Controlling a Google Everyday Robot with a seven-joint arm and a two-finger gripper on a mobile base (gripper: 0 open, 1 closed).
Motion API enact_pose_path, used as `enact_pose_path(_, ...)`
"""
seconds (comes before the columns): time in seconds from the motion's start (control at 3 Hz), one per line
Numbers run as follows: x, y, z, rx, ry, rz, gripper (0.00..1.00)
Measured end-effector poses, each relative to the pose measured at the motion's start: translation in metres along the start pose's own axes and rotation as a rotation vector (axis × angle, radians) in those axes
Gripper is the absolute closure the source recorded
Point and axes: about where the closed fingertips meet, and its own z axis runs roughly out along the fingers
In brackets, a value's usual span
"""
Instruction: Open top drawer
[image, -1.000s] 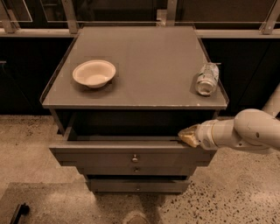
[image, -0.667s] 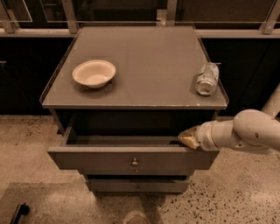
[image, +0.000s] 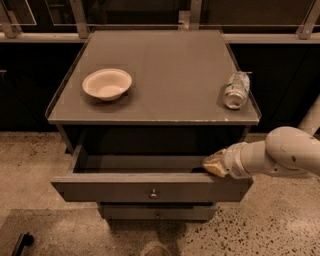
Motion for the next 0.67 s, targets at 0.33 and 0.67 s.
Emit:
enact_pose_path(0.33, 0.006, 0.027, -0.017, -0.015, 0.026, 0.009, 1.00)
enact_pose_path(0.67, 0.012, 0.058, -0.033, -0.063, 0.039, 0.037, 1.00)
